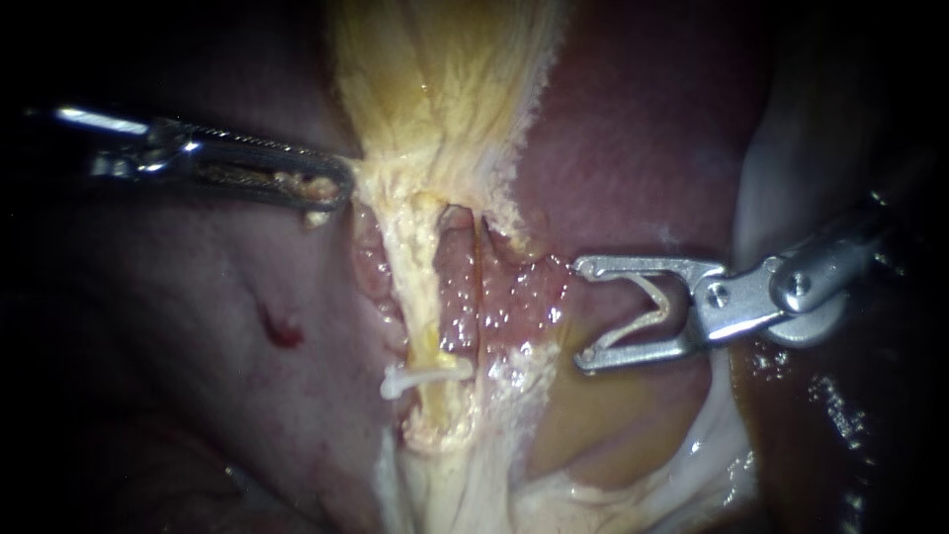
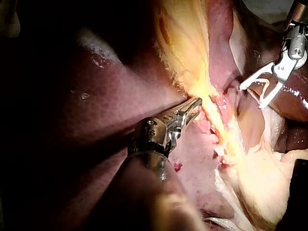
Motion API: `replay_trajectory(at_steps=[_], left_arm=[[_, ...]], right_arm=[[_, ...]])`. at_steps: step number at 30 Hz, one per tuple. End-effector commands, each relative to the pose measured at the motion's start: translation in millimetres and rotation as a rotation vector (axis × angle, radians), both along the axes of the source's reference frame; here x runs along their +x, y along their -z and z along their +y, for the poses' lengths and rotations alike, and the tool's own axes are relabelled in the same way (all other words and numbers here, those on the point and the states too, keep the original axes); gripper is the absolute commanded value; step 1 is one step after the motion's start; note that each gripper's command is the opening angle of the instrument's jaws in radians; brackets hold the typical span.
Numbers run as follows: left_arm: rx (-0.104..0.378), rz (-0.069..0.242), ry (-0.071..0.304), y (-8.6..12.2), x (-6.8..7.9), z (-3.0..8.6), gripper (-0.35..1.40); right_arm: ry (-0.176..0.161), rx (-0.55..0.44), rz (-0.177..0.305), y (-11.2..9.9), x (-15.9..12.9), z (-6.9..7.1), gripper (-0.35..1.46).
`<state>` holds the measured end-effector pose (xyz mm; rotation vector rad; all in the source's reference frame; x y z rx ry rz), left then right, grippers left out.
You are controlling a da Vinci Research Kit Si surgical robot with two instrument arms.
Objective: Clipping second clip left tube
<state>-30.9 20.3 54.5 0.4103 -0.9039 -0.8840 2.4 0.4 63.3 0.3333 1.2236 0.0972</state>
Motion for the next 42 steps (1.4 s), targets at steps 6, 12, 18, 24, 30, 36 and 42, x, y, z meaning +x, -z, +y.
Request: replay_trajectory(at_steps=[6,12,18,24,30,36,42], left_arm=[[-0.001,0.001,0.000,-0.1,-0.1,-0.2,-0.35],[-0.002,0.002,0.001,-0.1,-0.1,-0.3,-0.35],[-0.002,0.002,0.001,-0.1,-0.1,-0.3,-0.35],[-0.002,0.002,0.001,-0.1,-0.1,-0.3,-0.35],[-0.002,0.002,0.001,-0.1,-0.1,-0.3,-0.35],[-0.002,0.002,0.001,-0.1,0.0,-0.4,-0.35],[-0.002,0.002,0.001,-0.1,0.0,-0.4,-0.35]], right_arm=[[0.009,0.004,0.015,-0.2,1.4,-0.4,0.50],[0.009,0.030,0.025,-0.9,3.6,-1.3,0.50],[0.010,0.068,0.037,-1.6,5.8,-2.0,0.50],[0.008,0.106,0.056,-1.8,7.2,-2.4,0.50],[0.010,0.142,0.076,-1.9,8.4,-2.6,0.50],[0.010,0.172,0.081,-3.1,9.9,-3.2,0.50],[0.002,0.199,0.075,-4.5,10.9,-3.4,0.50]])
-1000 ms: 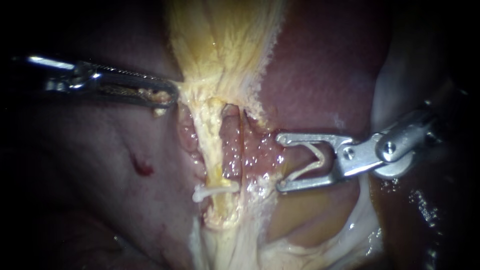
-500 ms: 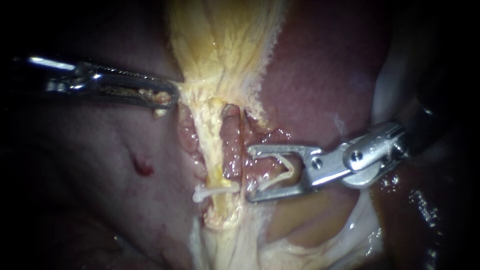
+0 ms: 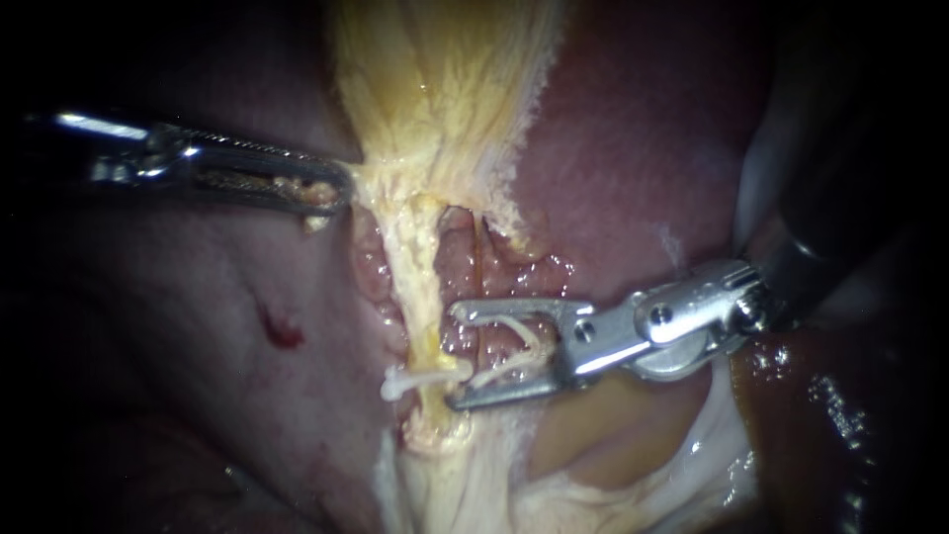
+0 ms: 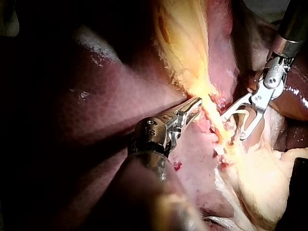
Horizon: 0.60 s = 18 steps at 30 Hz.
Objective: Clipping second clip left tube
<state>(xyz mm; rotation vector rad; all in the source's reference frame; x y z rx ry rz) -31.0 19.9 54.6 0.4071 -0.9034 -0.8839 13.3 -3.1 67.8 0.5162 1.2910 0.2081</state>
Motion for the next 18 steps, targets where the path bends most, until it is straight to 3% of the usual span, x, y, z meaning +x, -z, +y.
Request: replay_trajectory(at_steps=[1,18], left_arm=[[0.000,0.000,0.000,0.1,0.0,0.0,-0.35],[0.000,0.000,0.000,0.1,0.0,0.0,-0.35]], right_arm=[[-0.003,0.009,-0.003,-0.3,0.0,0.1,0.50],[-0.022,0.121,-0.016,-3.2,-0.4,0.9,0.49]])
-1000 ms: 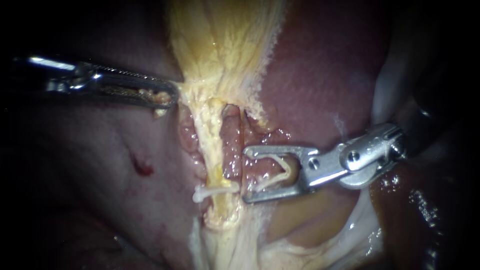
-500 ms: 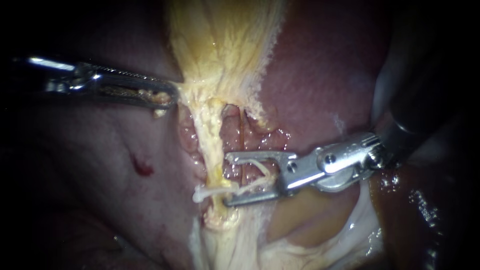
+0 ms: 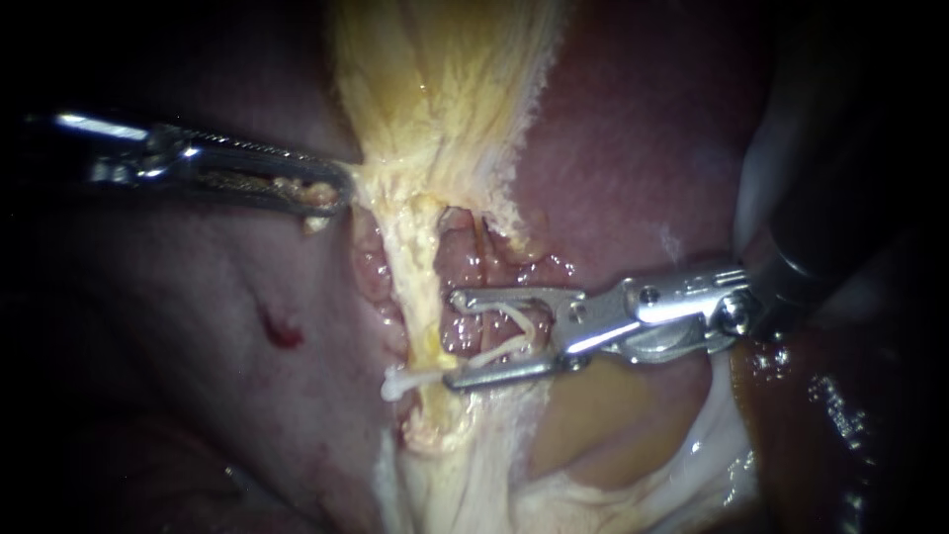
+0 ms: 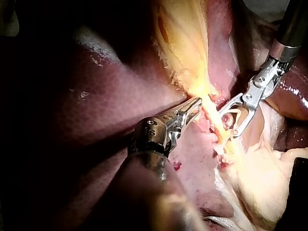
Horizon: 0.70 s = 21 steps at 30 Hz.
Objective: Clipping second clip left tube
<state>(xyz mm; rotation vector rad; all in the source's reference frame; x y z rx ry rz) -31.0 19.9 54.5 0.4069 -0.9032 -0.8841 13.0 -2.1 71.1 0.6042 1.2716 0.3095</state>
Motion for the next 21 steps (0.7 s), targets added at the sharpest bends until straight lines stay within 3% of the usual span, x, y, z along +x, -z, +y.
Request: replay_trajectory(at_steps=[1,8,21], left_arm=[[0.000,0.000,0.000,0.0,0.0,0.0,-0.35],[0.000,0.000,0.000,0.0,0.0,0.0,-0.35],[0.000,0.000,0.000,0.0,0.0,0.0,-0.35]], right_arm=[[-0.002,0.010,0.002,-0.1,0.0,0.0,0.49],[-0.006,0.076,0.017,-0.2,0.4,0.1,0.48],[0.019,0.126,0.073,-0.1,3.2,-0.7,0.48]])
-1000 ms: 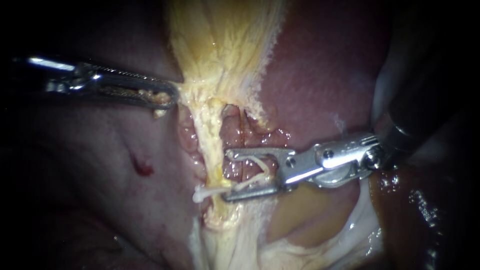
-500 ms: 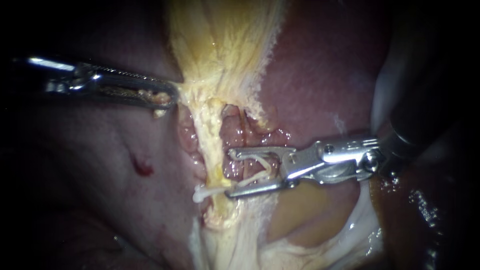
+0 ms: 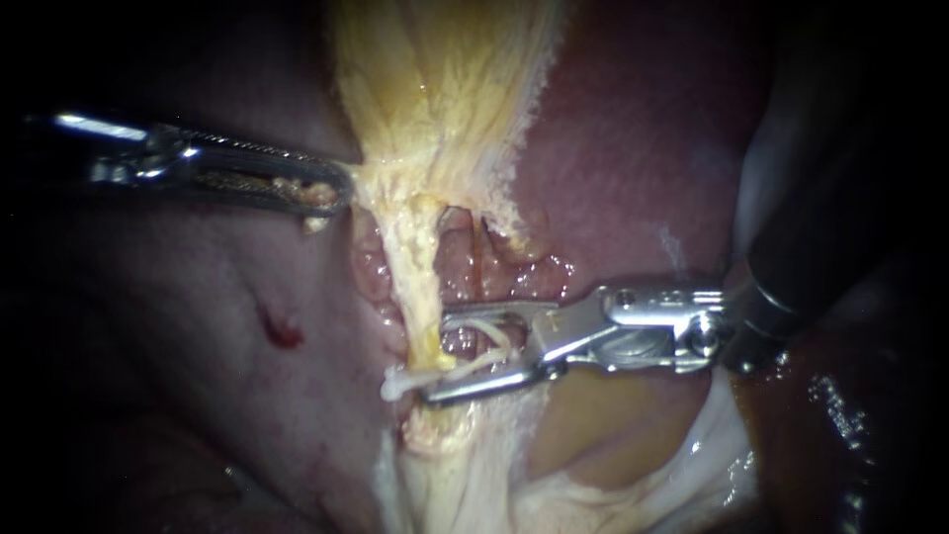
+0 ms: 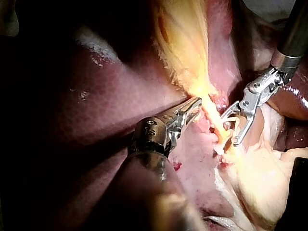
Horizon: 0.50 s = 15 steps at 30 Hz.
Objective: Clipping second clip left tube
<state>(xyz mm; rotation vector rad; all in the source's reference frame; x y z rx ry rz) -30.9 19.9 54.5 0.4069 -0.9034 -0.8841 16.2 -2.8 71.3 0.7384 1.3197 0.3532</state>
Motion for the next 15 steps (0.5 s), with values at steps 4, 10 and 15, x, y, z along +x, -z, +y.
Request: replay_trajectory(at_steps=[4,10,15], left_arm=[[0.000,0.000,0.000,0.0,0.0,0.0,-0.35],[0.000,0.000,0.000,0.0,0.0,0.0,-0.35],[0.000,0.000,0.000,0.0,0.0,0.0,-0.35]], right_arm=[[0.007,0.016,0.039,0.7,0.8,-0.4,0.48],[0.016,0.035,0.085,1.5,2.4,-0.9,0.48],[0.016,0.032,0.089,1.4,3.7,-1.4,0.48]])
